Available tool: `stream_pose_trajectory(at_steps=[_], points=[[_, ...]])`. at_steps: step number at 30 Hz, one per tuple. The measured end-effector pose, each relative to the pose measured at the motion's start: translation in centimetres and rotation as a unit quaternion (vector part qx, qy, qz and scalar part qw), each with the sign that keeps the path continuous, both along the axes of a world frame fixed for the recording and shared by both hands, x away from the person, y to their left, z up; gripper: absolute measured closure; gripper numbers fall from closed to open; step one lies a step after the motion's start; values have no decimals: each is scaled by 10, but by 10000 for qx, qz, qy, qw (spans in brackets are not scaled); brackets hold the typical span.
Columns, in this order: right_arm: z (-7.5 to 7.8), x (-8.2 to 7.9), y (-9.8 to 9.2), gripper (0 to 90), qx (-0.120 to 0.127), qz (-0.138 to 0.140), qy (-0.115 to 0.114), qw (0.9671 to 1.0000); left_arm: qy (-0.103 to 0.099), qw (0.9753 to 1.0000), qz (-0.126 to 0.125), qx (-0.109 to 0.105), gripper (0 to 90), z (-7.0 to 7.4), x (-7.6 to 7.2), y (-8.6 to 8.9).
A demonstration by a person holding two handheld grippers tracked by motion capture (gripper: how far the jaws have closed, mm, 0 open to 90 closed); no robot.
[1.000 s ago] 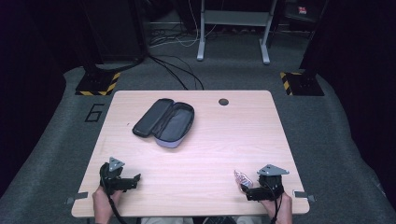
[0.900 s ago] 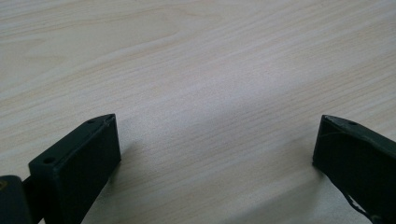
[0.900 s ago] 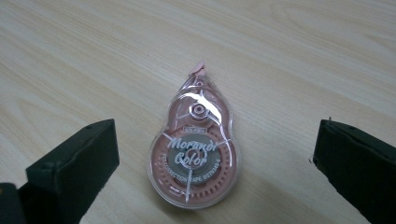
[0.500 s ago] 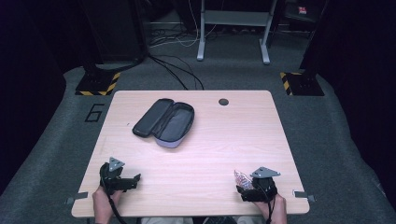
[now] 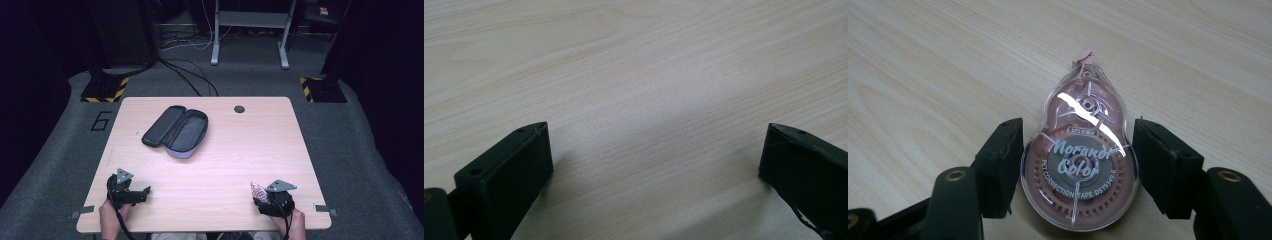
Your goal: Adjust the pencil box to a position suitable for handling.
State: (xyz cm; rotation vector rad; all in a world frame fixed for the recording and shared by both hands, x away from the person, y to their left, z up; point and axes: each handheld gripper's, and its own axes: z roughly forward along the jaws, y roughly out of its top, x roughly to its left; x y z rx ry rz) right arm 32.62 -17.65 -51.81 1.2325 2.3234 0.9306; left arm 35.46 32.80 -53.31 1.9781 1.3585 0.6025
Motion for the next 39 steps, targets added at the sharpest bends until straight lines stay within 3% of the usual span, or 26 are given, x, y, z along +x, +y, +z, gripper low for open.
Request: stream_pose_trajectory(at_steps=[1, 7, 17, 29, 39], points=[[-1, 1, -1, 384, -24, 51, -74, 10000, -1, 10000, 2, 5, 7, 0, 0, 0], [0, 0, 0, 391, -12, 63, -30, 10000, 0, 10000, -2, 1, 7, 0, 0, 0], [12, -1, 1, 392, -89, 87, -330, 9994, 0, 10000, 0, -2, 7, 0, 0, 0], [22, 3, -10, 392, -33, -91, -489, 9988, 2, 10000, -4, -7, 7, 0, 0, 0], [33, 15, -32, 391, -1, -481, -635, 9968, 1, 10000, 0, -2, 7, 0, 0, 0]])
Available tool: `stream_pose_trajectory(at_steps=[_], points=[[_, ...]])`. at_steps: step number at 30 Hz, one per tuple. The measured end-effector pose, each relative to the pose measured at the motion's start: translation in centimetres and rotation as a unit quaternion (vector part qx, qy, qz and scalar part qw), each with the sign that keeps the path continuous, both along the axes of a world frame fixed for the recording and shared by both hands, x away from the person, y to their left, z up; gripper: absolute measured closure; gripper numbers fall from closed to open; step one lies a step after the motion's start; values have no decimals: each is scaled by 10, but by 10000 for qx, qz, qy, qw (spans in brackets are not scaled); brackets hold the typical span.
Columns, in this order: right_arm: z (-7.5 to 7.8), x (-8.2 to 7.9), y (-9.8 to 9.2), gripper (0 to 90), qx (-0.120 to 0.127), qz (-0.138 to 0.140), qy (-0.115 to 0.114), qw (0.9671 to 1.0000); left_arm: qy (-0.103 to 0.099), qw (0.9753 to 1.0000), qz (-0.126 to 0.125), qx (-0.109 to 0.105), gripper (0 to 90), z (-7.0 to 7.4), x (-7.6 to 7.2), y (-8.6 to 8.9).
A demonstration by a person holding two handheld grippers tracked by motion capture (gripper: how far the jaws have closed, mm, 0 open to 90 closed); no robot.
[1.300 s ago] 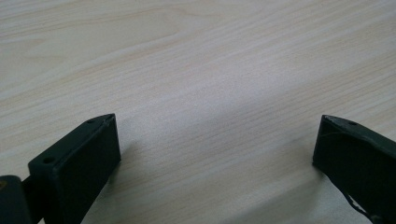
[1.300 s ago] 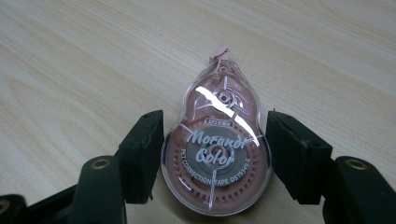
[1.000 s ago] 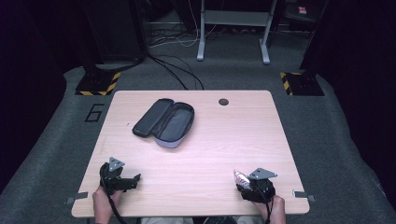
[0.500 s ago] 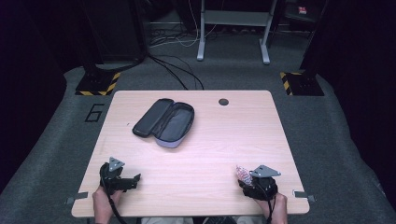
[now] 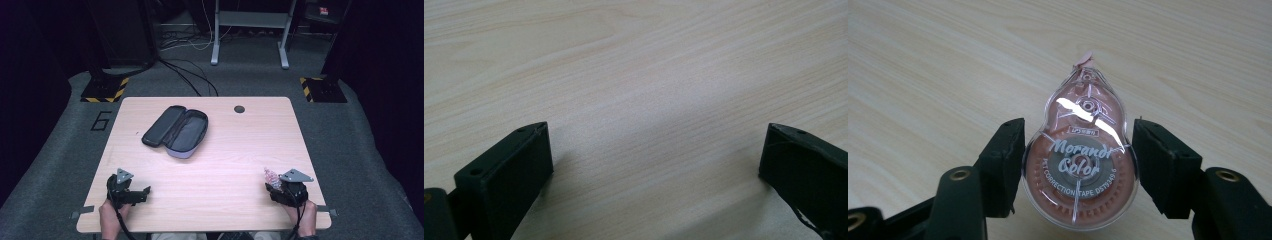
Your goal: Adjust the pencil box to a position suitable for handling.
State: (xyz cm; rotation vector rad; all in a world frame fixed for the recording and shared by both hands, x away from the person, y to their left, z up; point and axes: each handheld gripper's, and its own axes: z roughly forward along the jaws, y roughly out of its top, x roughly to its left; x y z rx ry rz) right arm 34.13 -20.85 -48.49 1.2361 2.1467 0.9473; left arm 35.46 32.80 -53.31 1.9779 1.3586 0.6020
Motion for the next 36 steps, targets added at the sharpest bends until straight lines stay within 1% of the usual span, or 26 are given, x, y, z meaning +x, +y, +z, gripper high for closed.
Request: stream_pose_trajectory(at_steps=[4, 5, 6, 7, 8, 10, 11, 12, 13, 16, 17, 19, 20, 22, 23, 24, 25, 26, 27, 28, 30, 32, 36], points=[[2, 8, -11, 391, -12, -144, -24, 9999, -1, 10000, -1, 0, 7, 0, 0, 0], [2, 9, -13, 391, -32, -151, -20, 9999, 0, 10000, 0, 0, 7, 0, 0, 0], [2, 12, -17, 391, -5, -230, 14, 9997, 0, 10000, -1, 2, 7, 0, 0, 0], [2, 12, -17, 391, -5, -230, 14, 9997, 0, 10000, -1, 2, 7, 0, 0, 0], [1, 16, -22, 391, 6, -328, 20, 9995, -1, 10000, -1, 2, 7, 0, 0, 0], [0, 21, -28, 391, -9, -392, 71, 9992, -1, 10000, 0, 1, 7, 0, 0, 0], [-2, 24, -31, 391, 9, -453, 62, 9990, 0, 10000, 0, 0, 7, 0, 0, 0], [-2, 26, -34, 391, 13, -453, 83, 9989, 0, 10000, 0, 0, 7, 0, 0, 0], [-3, 29, -37, 391, 6, -532, 132, 9985, -1, 10000, -1, 1, 7, 0, 0, 0], [-6, 33, -42, 391, -1, -566, 124, 9983, -1, 10000, -1, 1, 7, 0, 0, 0], [-9, 39, -47, 391, 23, -678, 219, 9975, 2, 10000, -3, -6, 7, 0, 0, 0], [-13, 43, -53, 391, 31, -759, 289, 9967, -1, 10000, 0, 0, 7, 0, 0, 0], [-14, 45, -54, 391, 86, -787, 294, 9964, 1, 10000, -4, -5, 7, 0, 0, 0], [-17, 48, -58, 391, 74, -888, 334, 9955, 2, 10000, -4, -4, 7, 0, 0, 0], [-19, 49, -59, 391, 48, -887, 343, 9955, 0, 10000, 0, 1, 7, 0, 0, 0], [-21, 50, -60, 391, 52, -925, 398, 9949, 0, 10000, 0, 1, 7, 0, 0, 0], [-24, 51, -62, 391, -16, -920, 395, 9950, 2, 10000, -5, -5, 7, 0, 0, 0], [-25, 52, -62, 391, -22, -945, 434, 9946, 0, 10000, -1, 2, 7, 0, 0, 0], [-26, 52, -63, 391, -19, -956, 461, 9944, 2, 10000, -3, -6, 7, 0, 0, 0], [-28, 52, -63, 390, 36, -994, 484, 9939, 1, 10000, -1, 2, 7, 0, 0, 0], [-30, 52, -65, 390, 34, -1033, 493, 9934, 4, 10000, -4, -5, 7, 0, 0, 0], [-32, 52, -66, 389, 16, -1039, 488, 9934, 0, 10000, -1, 1, 7, 0, 0, 0], [-32, 52, -69, 386, 86, -1049, 540, 9930, -1, 10000, 0, 1, 7, 0, 0, 0]])
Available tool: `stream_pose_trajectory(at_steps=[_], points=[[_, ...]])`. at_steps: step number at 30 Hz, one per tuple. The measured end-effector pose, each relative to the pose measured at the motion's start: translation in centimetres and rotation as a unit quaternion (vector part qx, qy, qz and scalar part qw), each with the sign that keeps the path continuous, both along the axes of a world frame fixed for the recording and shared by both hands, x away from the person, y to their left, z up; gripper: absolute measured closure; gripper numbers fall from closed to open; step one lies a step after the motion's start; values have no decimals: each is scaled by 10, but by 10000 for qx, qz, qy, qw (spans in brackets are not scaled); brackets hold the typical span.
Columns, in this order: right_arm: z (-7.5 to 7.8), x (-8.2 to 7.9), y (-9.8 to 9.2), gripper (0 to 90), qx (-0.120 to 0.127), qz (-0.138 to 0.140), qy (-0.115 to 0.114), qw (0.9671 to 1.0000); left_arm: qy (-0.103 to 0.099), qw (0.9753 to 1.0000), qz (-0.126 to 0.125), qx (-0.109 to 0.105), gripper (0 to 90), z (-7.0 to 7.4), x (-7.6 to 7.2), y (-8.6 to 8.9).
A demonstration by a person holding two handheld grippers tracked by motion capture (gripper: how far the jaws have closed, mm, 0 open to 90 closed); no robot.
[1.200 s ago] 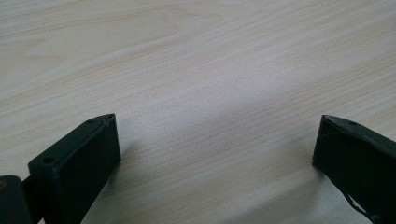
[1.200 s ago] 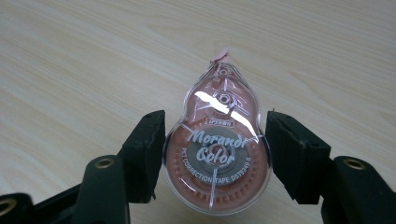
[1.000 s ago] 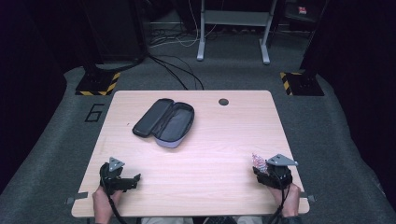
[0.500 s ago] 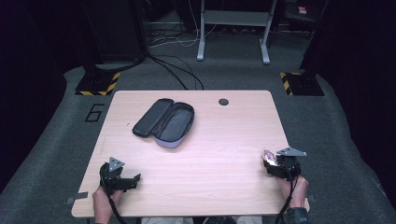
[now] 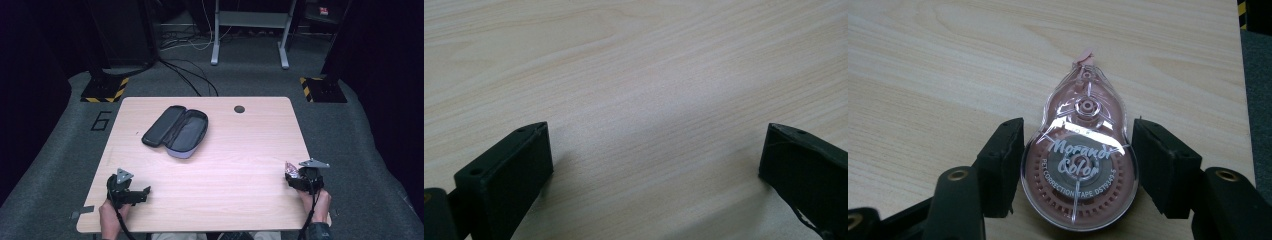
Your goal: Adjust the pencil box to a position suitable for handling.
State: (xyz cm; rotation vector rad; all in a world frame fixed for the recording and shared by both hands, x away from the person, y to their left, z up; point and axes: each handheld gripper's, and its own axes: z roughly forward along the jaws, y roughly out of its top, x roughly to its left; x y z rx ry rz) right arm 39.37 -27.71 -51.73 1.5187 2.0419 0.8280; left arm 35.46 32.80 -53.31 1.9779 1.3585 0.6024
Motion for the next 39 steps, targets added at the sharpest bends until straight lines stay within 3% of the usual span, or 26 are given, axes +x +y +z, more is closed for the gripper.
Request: stream_pose_trajectory(at_steps=[4, 6, 9, 11, 13, 17, 24, 28, 31, 39], points=[[0, 0, -1, 308, -19, -47, 14, 10000, 0, 10000, -1, 0, 7, 0, 0, 0], [0, -2, -3, 161, 34, -121, 23, 9999, 2, 10000, -1, -1, 7, 0, 0, 0], [1, -5, -5, 127, 94, -98, 15, 9999, 7, 10000, 0, -6, 7, 0, 0, 0], [3, -17, -11, 76, 373, -80, -21, 9993, 9, 10000, 3, -9, 6, 0, 1, 0], [0, -23, -12, 54, 486, -81, -3, 9988, 7, 10000, 15, -9, 6, 0, 0, 0], [-7, -34, -10, 28, 352, -23, -33, 9994, 12, 10000, 59, -15, 5, 0, 0, -1], [-10, -35, -10, 6, 224, -33, -20, 9997, 39, 9995, 325, -4, 5, 1, 2, -4], [-10, -35, -10, 11, 211, -15, -23, 9998, 61, 9986, 515, -144, 3, 1, 4, -4], [-11, -35, -7, 20, 67, -25, -86, 9999, 80, 9977, 507, -438, 3, 4, 9, -3], [-11, -35, -8, 24, 87, -54, -55, 9999, -19, 9971, 481, -596, 10, 23, 28, -9]])
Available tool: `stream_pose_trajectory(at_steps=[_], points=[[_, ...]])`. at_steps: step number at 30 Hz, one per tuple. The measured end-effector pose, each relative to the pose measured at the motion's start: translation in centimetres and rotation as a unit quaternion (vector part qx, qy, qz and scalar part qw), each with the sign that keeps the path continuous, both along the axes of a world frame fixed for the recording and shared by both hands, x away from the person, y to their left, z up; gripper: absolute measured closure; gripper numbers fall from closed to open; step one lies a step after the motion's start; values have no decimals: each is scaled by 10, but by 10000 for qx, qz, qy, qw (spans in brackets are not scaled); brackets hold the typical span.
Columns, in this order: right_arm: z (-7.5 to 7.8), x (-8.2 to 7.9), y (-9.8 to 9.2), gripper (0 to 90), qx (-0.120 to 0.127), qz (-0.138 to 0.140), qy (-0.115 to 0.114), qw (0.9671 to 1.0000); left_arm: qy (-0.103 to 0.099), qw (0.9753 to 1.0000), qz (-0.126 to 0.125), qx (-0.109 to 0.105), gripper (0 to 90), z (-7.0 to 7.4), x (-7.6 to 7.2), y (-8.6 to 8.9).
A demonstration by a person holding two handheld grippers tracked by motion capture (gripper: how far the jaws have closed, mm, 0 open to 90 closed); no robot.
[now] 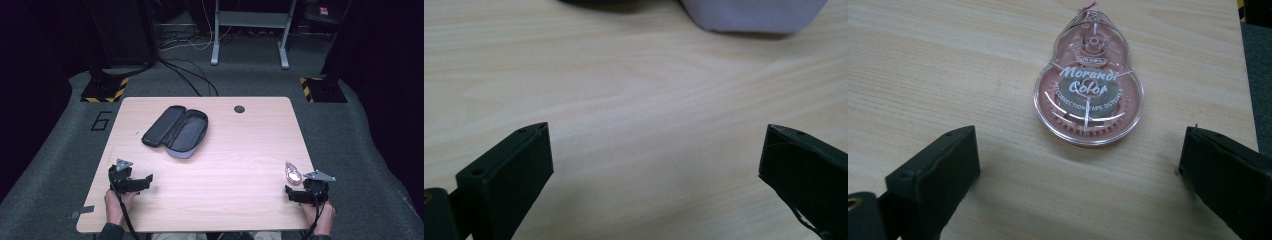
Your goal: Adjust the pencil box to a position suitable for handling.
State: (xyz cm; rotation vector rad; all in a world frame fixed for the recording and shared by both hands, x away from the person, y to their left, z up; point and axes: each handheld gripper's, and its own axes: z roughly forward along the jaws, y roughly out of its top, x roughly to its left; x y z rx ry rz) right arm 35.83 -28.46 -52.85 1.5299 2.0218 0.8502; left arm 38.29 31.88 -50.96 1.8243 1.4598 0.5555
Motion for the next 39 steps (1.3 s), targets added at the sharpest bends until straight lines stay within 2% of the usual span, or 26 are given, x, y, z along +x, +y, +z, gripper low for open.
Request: stream_pose_trajectory(at_steps=[7, 12, 15, 17, 18, 20, 22, 23, 24, 26, 29, 33, 36, 39], points=[[0, 0, 0, 24, -14, -14, -9, 10000, -58, 9999, -68, -70, 12, 15, 20, -10], [0, 0, 0, 24, -6, -13, -16, 10000, -11, 9997, -120, -191, 11, 22, 33, -15], [0, 0, 0, 25, -8, -8, -16, 10000, -72, 9998, -144, -98, 7, 28, 43, -19], [0, 0, 0, 25, -7, -7, -21, 10000, -80, 9998, -127, -137, 0, 30, 48, -22], [0, 0, 0, 29, -26, -1, -20, 10000, -70, 9998, -128, -137, 0, 32, 56, -27], [0, 0, 1, 30, -23, 1, -40, 10000, -44, 9997, -138, -188, 0, 34, 60, -30], [0, 0, 1, 31, -35, 8, -53, 10000, -125, 9998, -122, -123, 0, 38, 69, -38], [0, 0, 1, 31, -19, -6, -46, 10000, -93, 9998, -117, -137, 0, 39, 73, -42], [0, 0, 1, 31, -19, -6, -46, 10000, -93, 9998, -117, -137, 0, 39, 73, -42], [0, 0, 1, 31, -17, 4, -43, 10000, -75, 9999, 42, -110, 1, 40, 84, -49], [0, 0, 1, 33, -16, 9, -43, 10000, 61, 10000, 56, -55, 1, 39, 92, -55], [0, 0, 1, 34, -9, 8, -36, 10000, 134, 9999, 80, -12, 1, 34, 103, -62], [0, 0, 0, 35, -14, 18, -41, 10000, 113, 9998, 162, -67, 1, 31, 110, -66], [0, 0, 0, 37, -16, 28, -42, 10000, 109, 9998, 167, 16, 1, 28, 114, -73]])
